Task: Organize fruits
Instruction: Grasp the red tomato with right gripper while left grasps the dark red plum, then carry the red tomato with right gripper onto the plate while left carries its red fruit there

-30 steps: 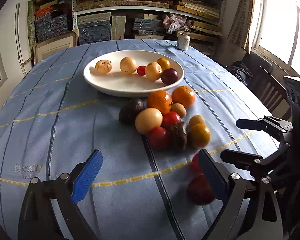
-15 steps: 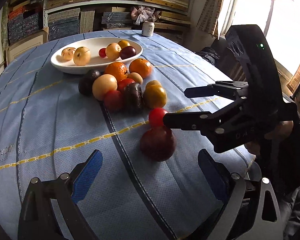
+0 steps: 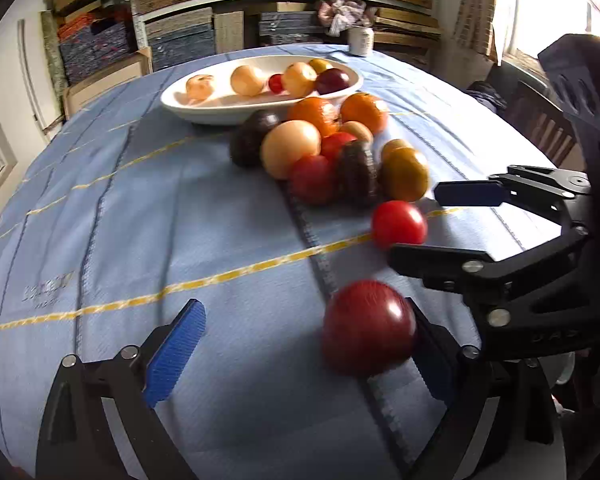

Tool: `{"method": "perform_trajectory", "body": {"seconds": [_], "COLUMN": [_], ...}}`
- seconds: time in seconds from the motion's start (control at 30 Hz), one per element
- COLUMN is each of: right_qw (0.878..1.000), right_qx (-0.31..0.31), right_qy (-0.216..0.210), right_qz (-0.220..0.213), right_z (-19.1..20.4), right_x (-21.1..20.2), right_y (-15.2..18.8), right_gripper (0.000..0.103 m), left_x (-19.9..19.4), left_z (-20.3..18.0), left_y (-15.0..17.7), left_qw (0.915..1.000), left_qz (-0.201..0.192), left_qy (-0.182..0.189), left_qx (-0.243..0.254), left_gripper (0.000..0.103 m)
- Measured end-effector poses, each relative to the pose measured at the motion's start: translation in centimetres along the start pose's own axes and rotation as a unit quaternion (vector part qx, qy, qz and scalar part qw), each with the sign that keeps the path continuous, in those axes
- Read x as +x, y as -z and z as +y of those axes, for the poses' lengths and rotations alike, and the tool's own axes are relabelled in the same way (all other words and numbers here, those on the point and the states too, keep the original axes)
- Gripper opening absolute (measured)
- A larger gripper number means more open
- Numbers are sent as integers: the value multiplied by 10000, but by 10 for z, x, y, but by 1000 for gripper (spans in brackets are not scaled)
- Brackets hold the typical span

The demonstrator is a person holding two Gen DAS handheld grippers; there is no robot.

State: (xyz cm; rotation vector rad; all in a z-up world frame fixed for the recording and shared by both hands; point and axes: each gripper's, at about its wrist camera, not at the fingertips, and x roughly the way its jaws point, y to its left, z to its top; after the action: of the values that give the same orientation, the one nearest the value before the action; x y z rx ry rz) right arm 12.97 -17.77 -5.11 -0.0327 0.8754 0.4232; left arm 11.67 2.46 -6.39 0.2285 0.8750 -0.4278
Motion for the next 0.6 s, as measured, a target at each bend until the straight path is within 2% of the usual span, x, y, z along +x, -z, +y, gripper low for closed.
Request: {"method": "perform_trajectory", "body": {"seconds": [0.1,0.2,0.3,0.43,0.47,0.5,0.57,0.6], "right_qw": [9999,9998,9996,9992,9992,9991,9986,9986], "right_qx": [-78,64,250,351,331,354,445,435], "right_qy": [46,66,4,87,85,22,-103,-82], "right_qz": [-98,-157,-157,-184,-205,-220,-252,-287], "right_z": [8,10,10,14,16,17,18,19], "right_x": [0,1,-1,-5,-5,-4,-3,-2], "right_y": [2,0,0,4,4,4,4,3], "right_gripper": [67,64,53,47,41,36,35,30], "left_x": [-5,-7,-10,-9,-8,-6,-4,-3], "left_z": [4,6,8,13,15,16,18,18], "left_y": [4,3,3,0,-3,-5,-6,-6], "left_qw": [9998,9996,9993,9988,9986,9985,9983,9981], "left_qz": [-107,-150,-236,-296,-308,-325,-376,-416], "left_qy": [-94,-130,-170,-228,-238,-252,-260,-258], "left_qx": [-134,-181,-215,-319,-348,-368,-362,-373], "left_gripper": [93,83,69,50,46,46,46,46]}}
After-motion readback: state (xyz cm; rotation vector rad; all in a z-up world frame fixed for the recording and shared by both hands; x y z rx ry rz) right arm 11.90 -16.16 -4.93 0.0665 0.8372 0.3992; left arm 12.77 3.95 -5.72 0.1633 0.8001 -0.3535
